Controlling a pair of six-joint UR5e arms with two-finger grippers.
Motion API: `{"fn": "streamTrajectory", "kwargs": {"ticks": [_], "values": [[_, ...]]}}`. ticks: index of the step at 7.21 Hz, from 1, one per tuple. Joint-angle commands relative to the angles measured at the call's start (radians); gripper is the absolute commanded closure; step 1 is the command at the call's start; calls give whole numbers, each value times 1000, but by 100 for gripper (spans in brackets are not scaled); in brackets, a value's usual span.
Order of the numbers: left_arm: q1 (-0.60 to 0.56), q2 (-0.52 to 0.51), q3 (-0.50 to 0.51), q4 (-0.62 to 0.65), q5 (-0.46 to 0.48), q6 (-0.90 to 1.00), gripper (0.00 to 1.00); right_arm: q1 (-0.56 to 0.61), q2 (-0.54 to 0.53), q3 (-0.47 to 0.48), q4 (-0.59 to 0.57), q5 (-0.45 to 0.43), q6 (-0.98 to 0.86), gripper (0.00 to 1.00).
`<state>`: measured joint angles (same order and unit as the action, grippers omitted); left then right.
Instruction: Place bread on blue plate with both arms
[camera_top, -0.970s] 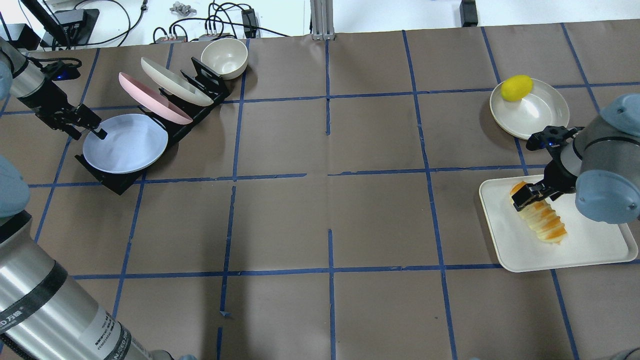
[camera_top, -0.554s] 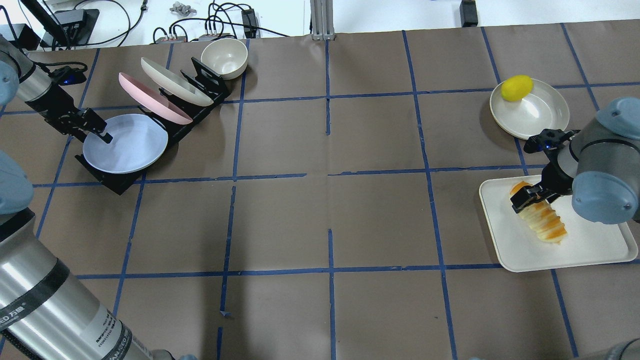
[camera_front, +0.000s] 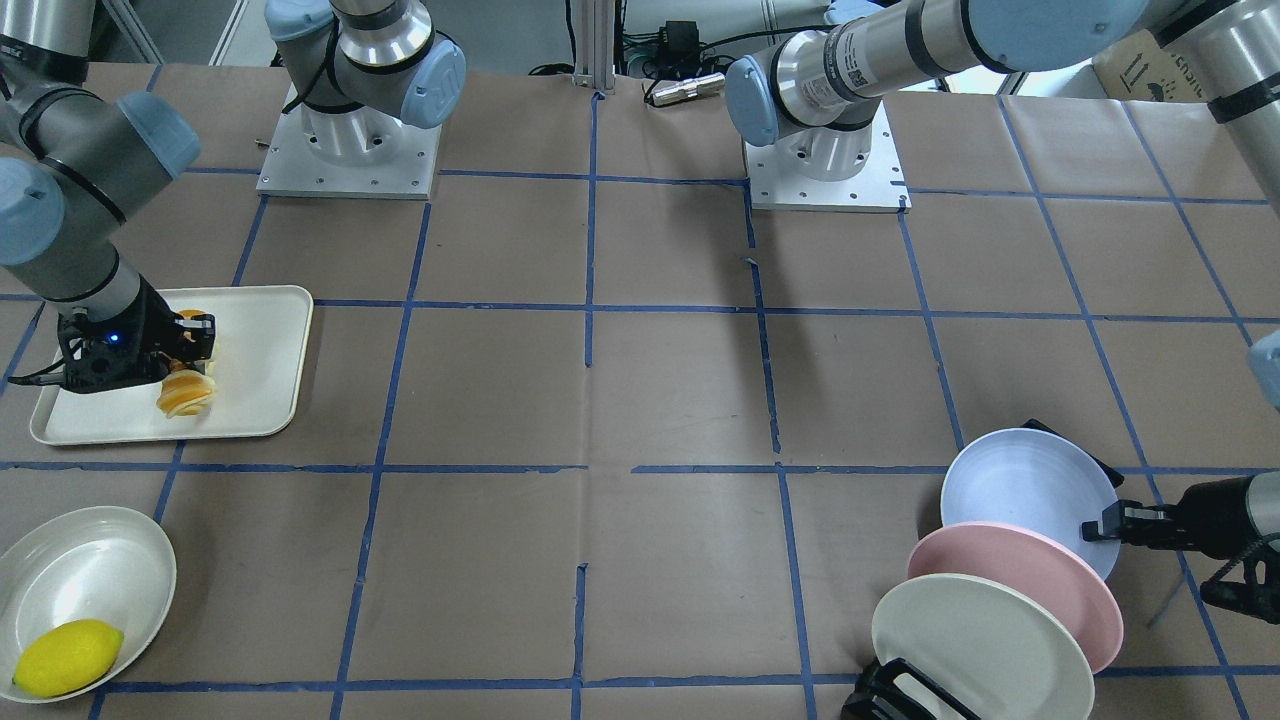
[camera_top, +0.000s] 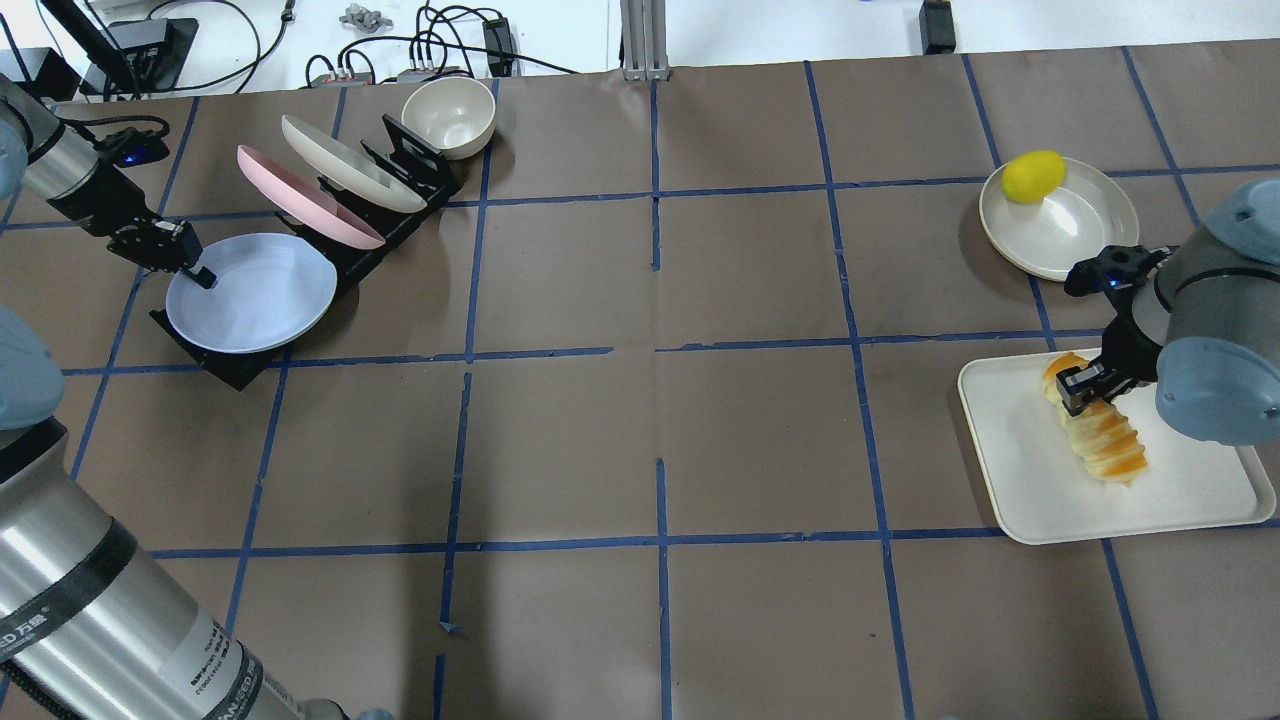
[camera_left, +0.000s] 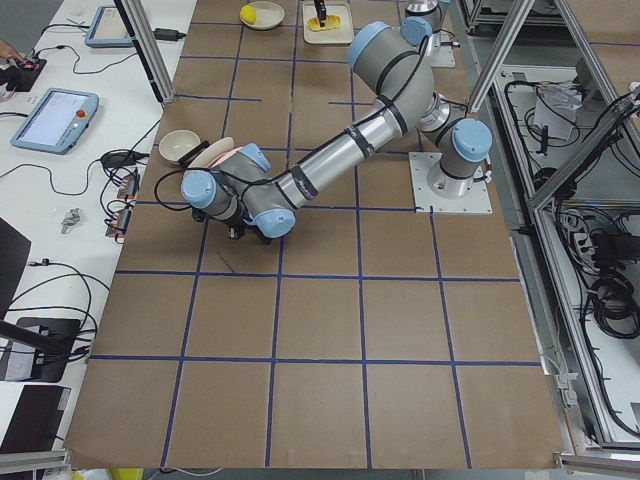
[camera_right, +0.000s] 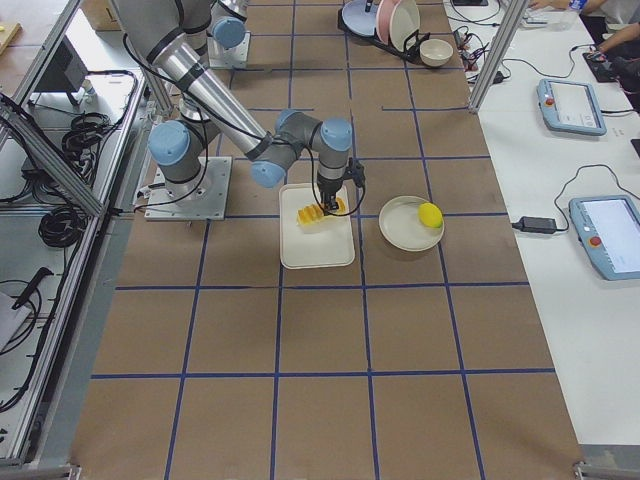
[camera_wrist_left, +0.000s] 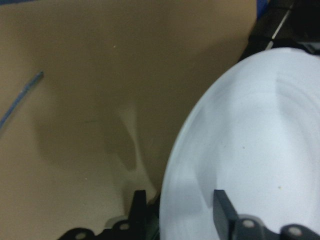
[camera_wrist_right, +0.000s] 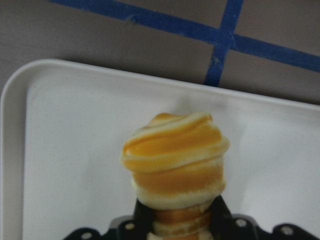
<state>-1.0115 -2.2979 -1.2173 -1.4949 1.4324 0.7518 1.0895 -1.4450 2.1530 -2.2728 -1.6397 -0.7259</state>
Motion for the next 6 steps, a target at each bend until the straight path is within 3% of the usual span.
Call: {"fn": "streamTrajectory", "kwargs": {"ticks": [1, 4, 6], "values": [[-3, 14, 33, -25, 0, -2, 97, 48, -174, -95, 236, 1, 69, 95], [23, 11, 81, -85, 8, 7, 98, 212, -198, -316, 511, 1, 299, 95], [30, 43, 88, -152, 11, 11, 98, 297, -222, -341, 545, -5, 412, 95]]}}
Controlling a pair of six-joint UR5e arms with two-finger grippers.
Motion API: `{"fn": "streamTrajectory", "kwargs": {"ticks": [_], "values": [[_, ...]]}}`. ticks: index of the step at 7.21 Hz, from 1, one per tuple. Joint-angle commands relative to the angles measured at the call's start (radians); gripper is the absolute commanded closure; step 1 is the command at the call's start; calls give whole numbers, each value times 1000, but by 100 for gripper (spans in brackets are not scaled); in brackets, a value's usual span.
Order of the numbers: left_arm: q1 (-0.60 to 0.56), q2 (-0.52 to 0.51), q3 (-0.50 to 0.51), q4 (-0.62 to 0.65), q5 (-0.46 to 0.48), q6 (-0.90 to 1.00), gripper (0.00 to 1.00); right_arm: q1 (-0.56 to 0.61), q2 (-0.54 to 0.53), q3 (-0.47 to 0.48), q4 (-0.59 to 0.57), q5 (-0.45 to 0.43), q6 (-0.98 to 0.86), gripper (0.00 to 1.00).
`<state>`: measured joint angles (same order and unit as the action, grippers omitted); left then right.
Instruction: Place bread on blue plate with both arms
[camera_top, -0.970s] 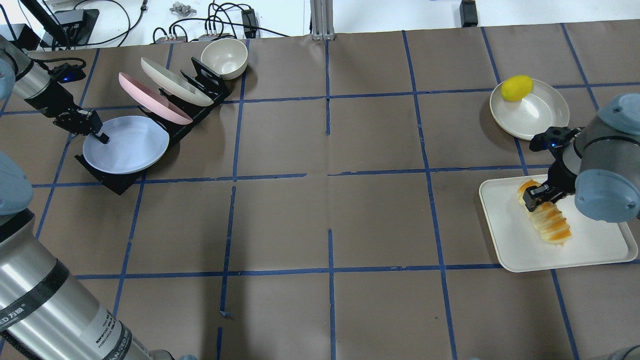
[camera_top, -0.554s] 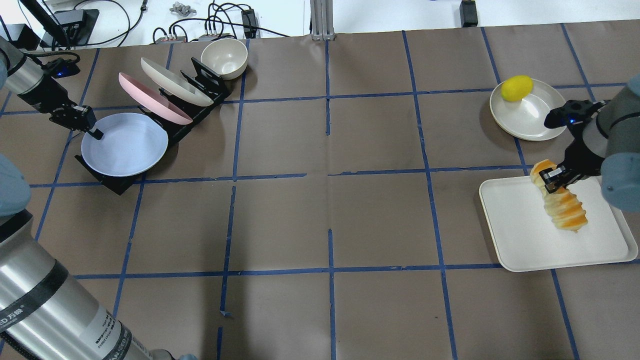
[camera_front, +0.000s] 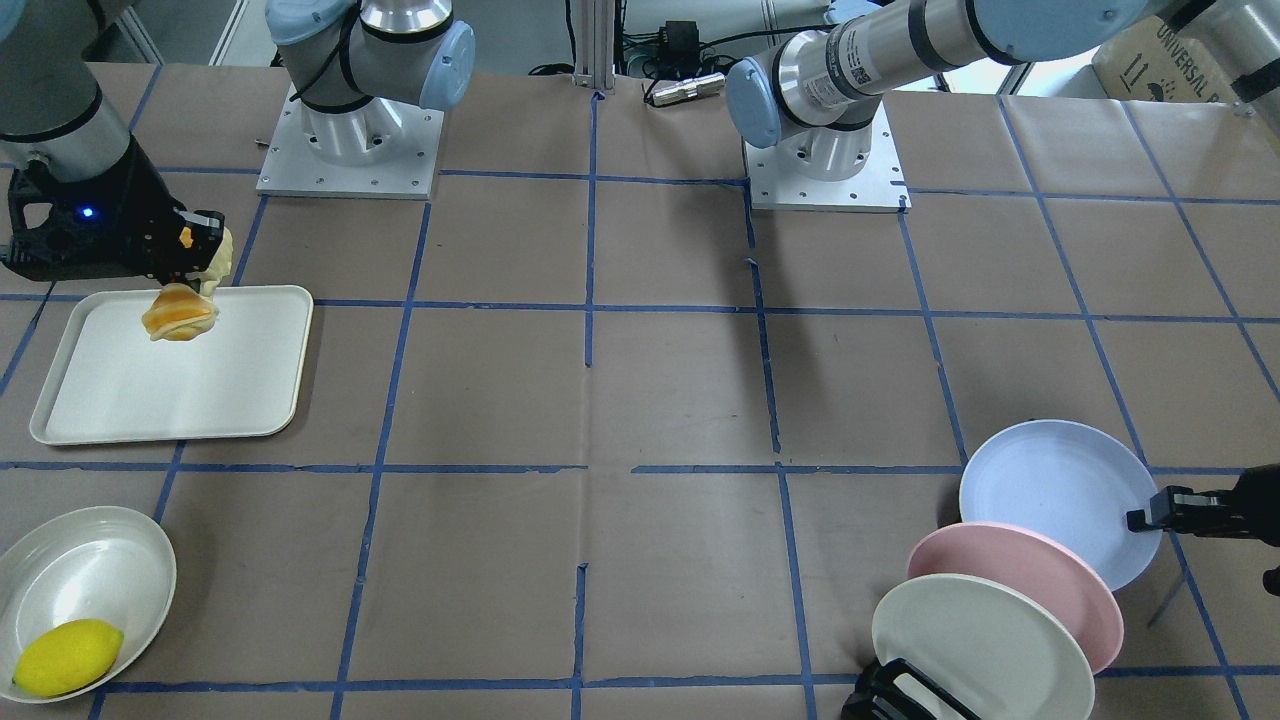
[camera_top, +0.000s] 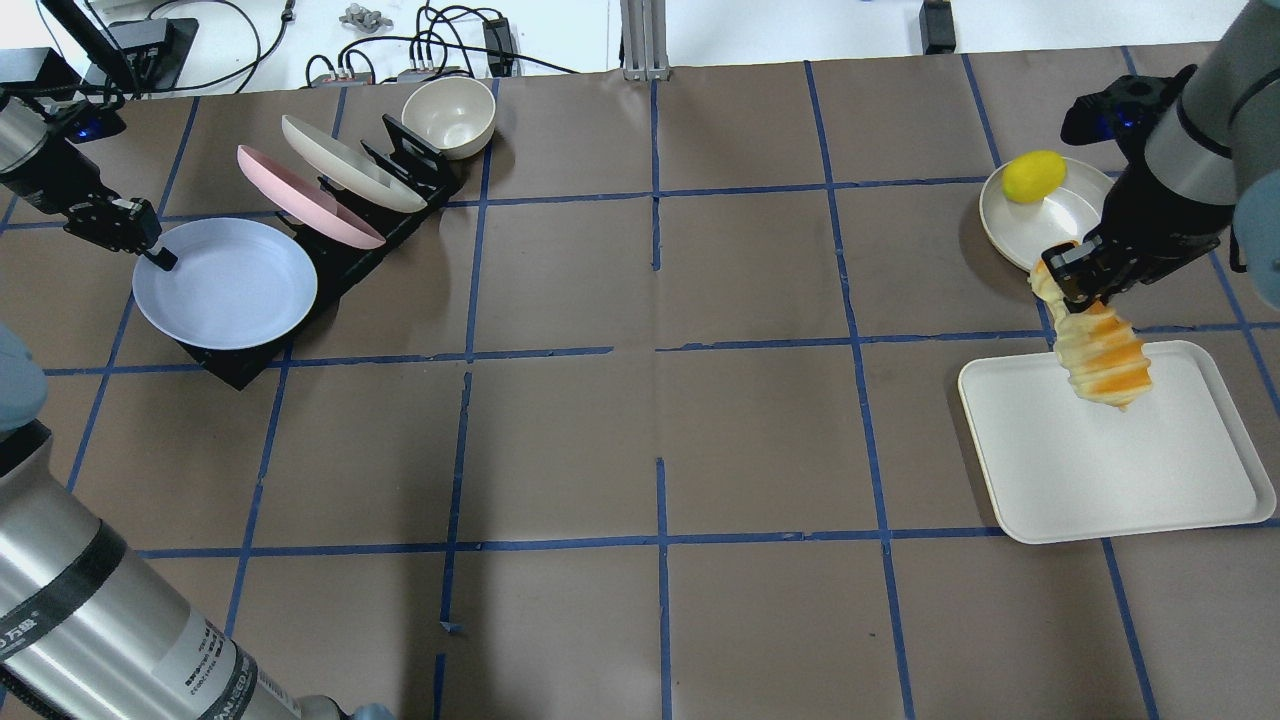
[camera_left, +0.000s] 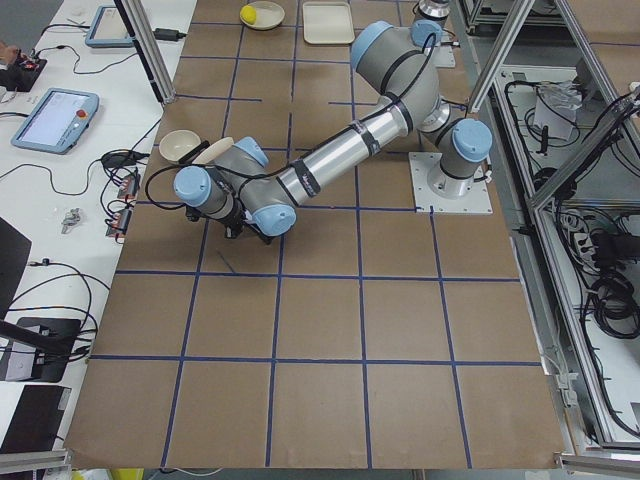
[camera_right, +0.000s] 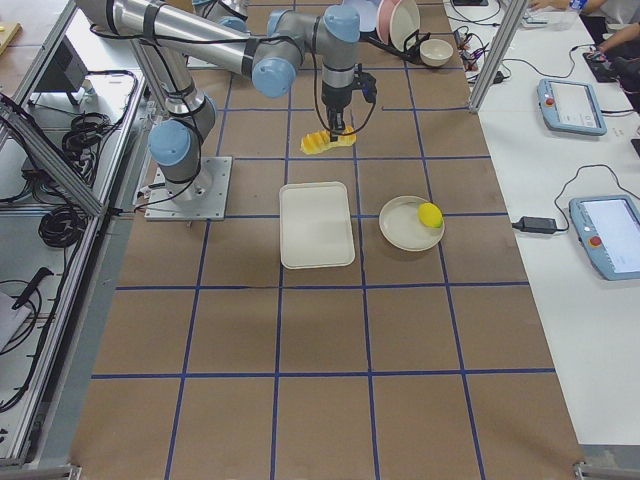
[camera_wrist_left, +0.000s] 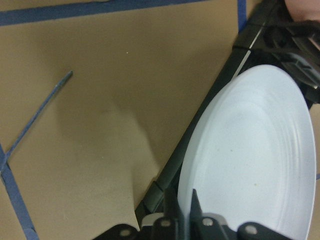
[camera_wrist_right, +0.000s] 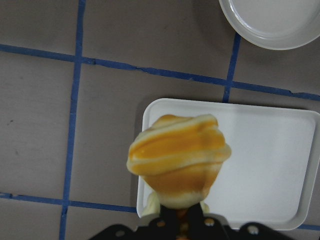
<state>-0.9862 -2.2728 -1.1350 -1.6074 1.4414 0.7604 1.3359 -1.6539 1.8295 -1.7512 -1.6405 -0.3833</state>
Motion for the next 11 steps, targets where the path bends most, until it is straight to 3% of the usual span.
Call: {"fn": "streamTrajectory", "kwargs": {"ticks": [1, 4, 6, 9, 11], "values": [[4, 48, -5, -70, 2, 2, 98, 66, -21, -16, 25, -2, 79, 95], [-31, 217, -127, -129, -1, -44, 98, 161, -49, -15, 27, 2, 158, 94], [-153, 332, -247, -117, -9, -90, 98, 227, -60, -9, 51, 4, 226, 94], [-377, 352, -288, -82, -80, -316, 98, 266, -58, -9, 53, 2, 264, 94], [-510, 342, -357, 85, -84, -412, 98, 273, -58, -6, 55, 4, 267, 94]]}}
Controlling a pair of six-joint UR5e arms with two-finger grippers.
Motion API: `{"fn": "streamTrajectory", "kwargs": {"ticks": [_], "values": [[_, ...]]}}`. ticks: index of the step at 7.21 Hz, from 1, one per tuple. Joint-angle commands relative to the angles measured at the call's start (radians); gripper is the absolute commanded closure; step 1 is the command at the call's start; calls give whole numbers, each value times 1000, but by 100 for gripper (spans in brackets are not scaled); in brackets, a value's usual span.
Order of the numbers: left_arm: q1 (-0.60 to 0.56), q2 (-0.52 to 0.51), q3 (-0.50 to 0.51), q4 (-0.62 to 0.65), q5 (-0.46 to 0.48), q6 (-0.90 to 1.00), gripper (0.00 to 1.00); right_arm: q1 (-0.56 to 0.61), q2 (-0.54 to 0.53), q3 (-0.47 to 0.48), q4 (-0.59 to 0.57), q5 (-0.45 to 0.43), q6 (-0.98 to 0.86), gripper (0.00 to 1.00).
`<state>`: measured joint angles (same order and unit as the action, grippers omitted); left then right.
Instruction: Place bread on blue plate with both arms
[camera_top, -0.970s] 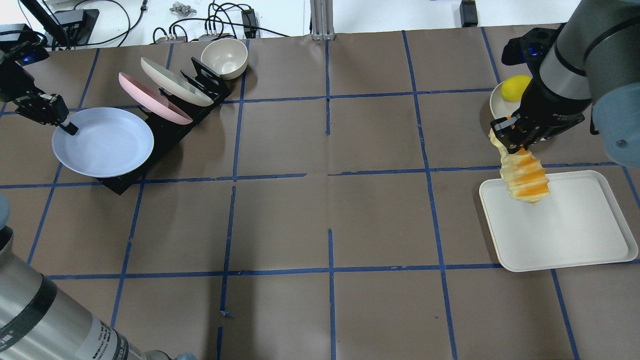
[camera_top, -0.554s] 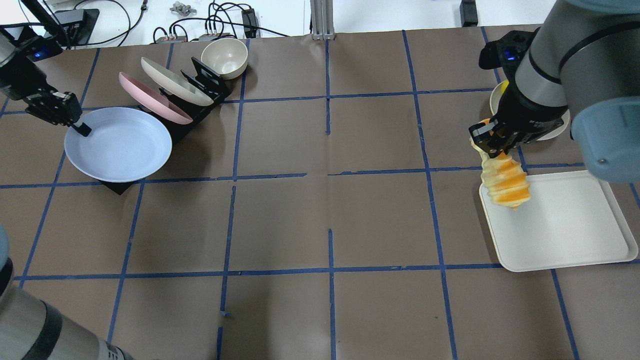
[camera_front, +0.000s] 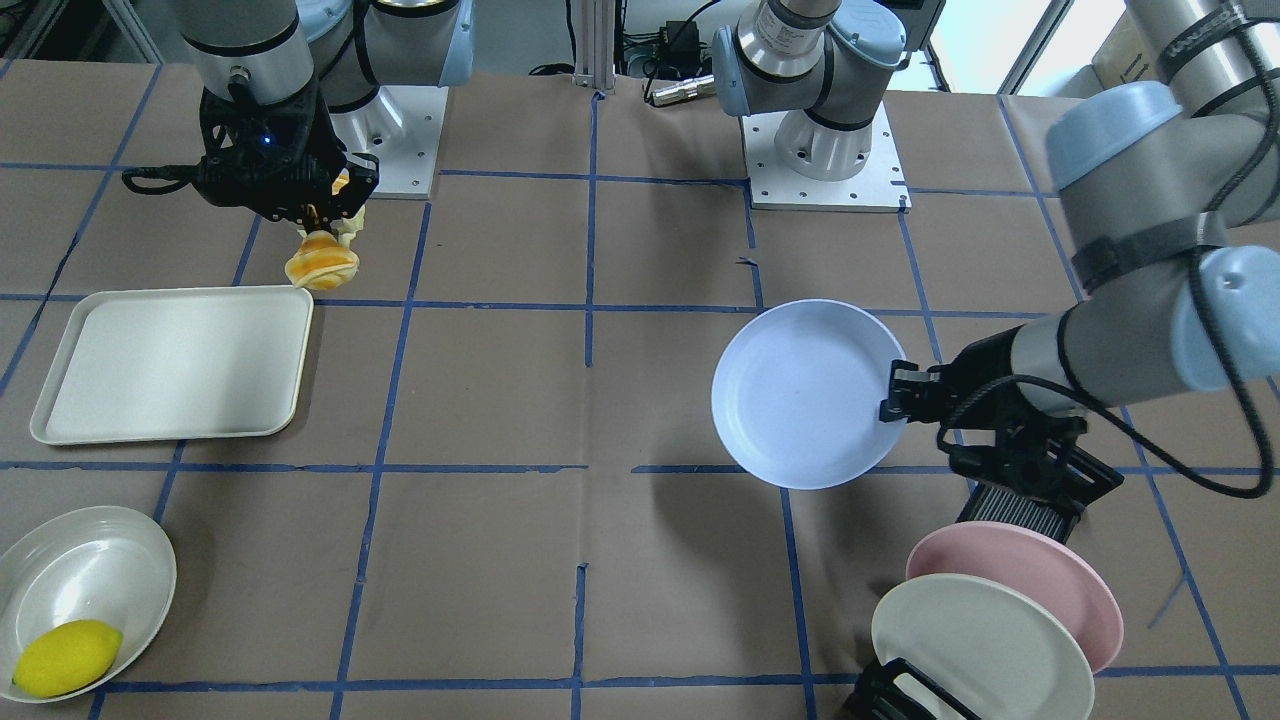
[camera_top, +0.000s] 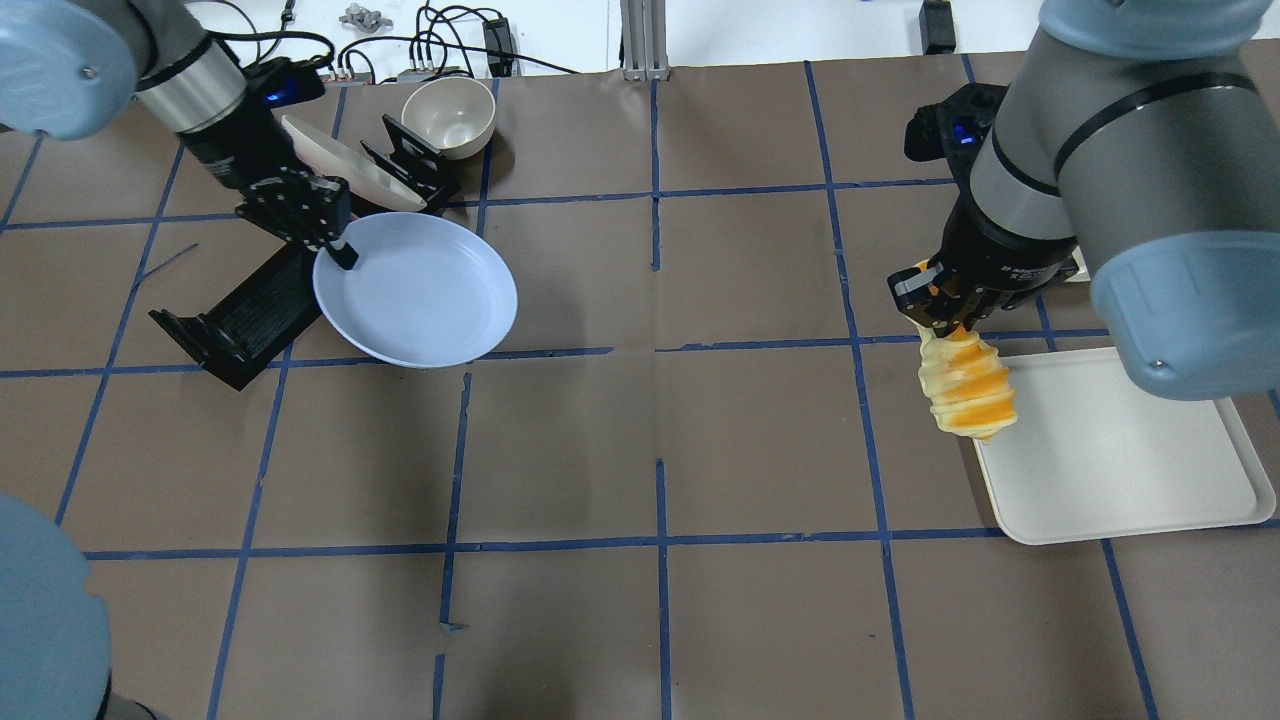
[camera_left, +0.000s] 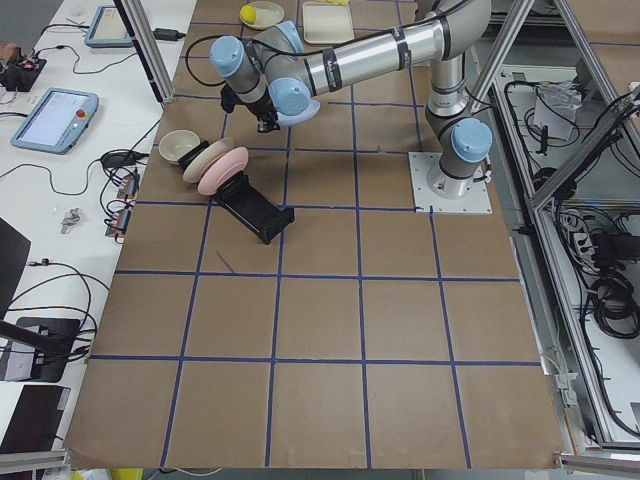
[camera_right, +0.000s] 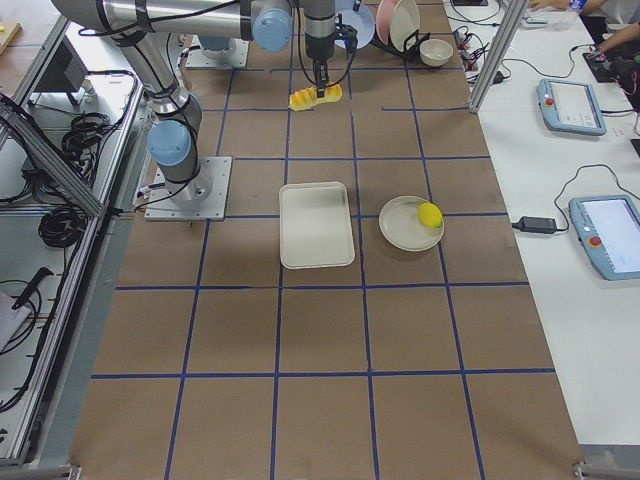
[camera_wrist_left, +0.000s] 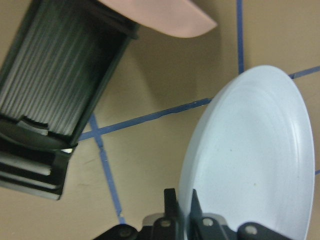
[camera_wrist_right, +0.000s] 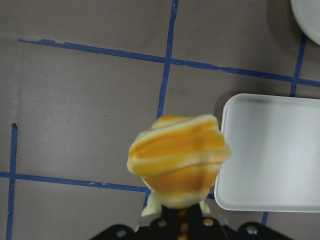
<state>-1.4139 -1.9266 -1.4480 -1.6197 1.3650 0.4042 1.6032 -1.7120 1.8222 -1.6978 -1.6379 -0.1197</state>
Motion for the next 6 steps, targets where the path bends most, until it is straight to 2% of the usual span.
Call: {"fn": "streamTrajectory", "kwargs": {"ticks": [1, 2, 3, 5, 6], "values": [[-123, -6, -90, 192, -7, -73, 98, 20, 2, 3, 1, 1, 15, 94], [-161, -12, -142, 301, -12, -100, 98, 36, 6, 5, 1, 3, 28, 94], [-196, -20, -181, 378, -61, -132, 98, 44, 8, 5, 0, 4, 43, 94], [-259, -58, -228, 525, -73, -214, 96, 47, 12, 37, -20, 7, 54, 95], [-276, -84, -229, 575, -75, -238, 96, 47, 15, 78, -105, 7, 52, 95]]}}
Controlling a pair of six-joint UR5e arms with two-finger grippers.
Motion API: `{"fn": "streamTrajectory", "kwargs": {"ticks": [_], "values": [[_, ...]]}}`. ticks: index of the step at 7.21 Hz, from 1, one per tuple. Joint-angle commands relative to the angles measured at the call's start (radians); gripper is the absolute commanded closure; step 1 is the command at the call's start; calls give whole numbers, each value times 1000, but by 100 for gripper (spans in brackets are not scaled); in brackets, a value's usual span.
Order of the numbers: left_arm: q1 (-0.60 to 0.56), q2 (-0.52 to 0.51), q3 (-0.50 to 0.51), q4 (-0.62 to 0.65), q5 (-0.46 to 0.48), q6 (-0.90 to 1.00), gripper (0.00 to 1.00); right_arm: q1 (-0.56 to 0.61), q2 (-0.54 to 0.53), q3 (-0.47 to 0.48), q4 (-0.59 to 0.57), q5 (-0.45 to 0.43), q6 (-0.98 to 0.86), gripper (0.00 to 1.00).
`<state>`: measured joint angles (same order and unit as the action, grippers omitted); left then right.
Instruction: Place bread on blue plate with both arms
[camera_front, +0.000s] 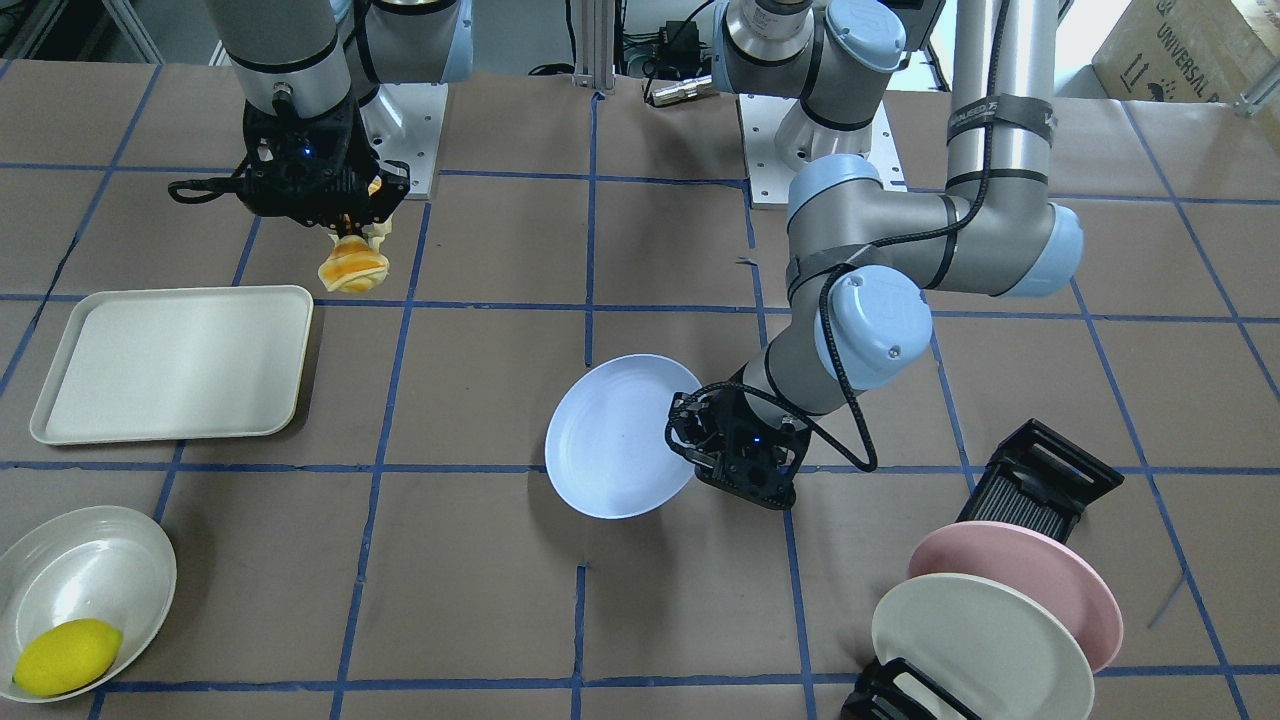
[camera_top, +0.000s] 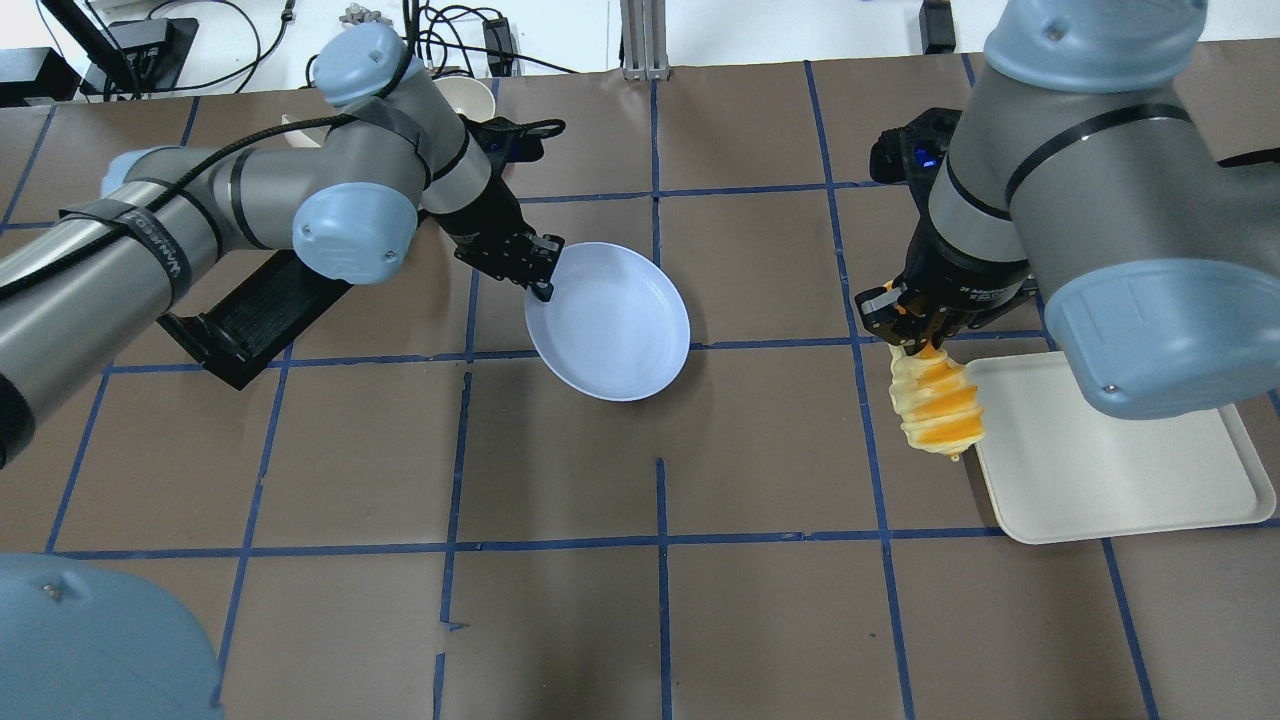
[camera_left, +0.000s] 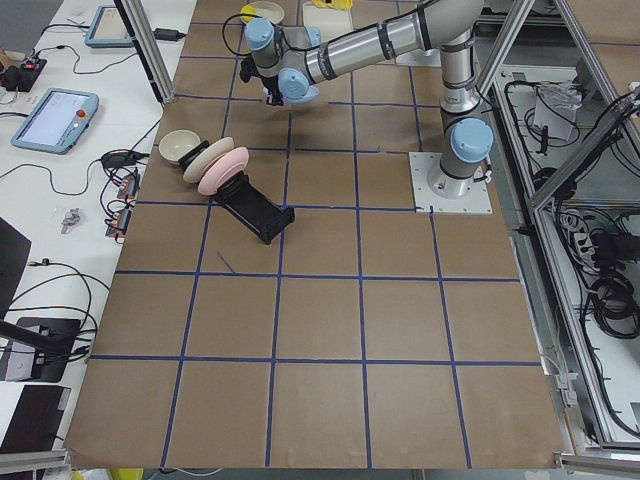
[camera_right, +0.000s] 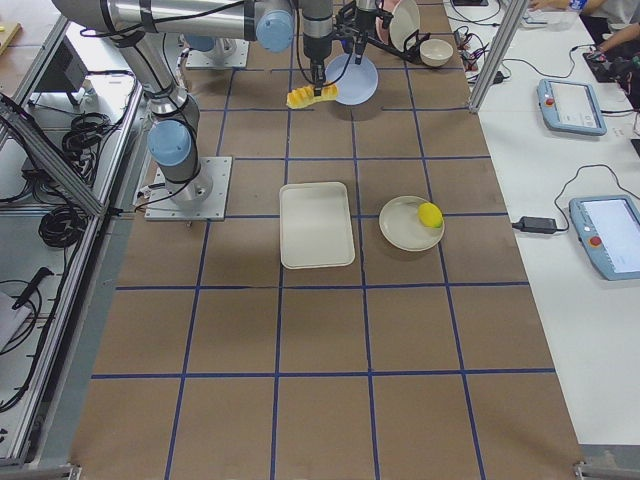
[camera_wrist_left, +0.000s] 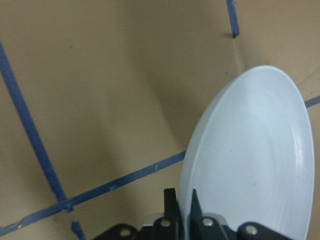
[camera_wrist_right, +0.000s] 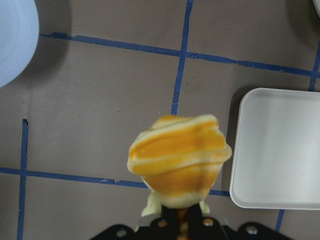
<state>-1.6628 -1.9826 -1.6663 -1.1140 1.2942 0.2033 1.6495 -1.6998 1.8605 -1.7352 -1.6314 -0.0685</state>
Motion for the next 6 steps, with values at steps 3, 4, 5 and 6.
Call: {"fn": "streamTrajectory", "kwargs": {"ticks": [3, 4, 5, 6], "values": [[-52, -70, -13, 129, -30, -71, 72, 1, 44, 100, -197, 44, 1, 95], [-51, -64, -15, 140, -26, -71, 20, 9, 86, 100, -229, 45, 3, 95], [-38, -39, 11, 129, -9, -70, 0, 57, 129, 100, -280, 47, 3, 95], [-35, -6, 10, 119, 64, -70, 0, 117, 200, 89, -368, 45, 44, 95]]}}
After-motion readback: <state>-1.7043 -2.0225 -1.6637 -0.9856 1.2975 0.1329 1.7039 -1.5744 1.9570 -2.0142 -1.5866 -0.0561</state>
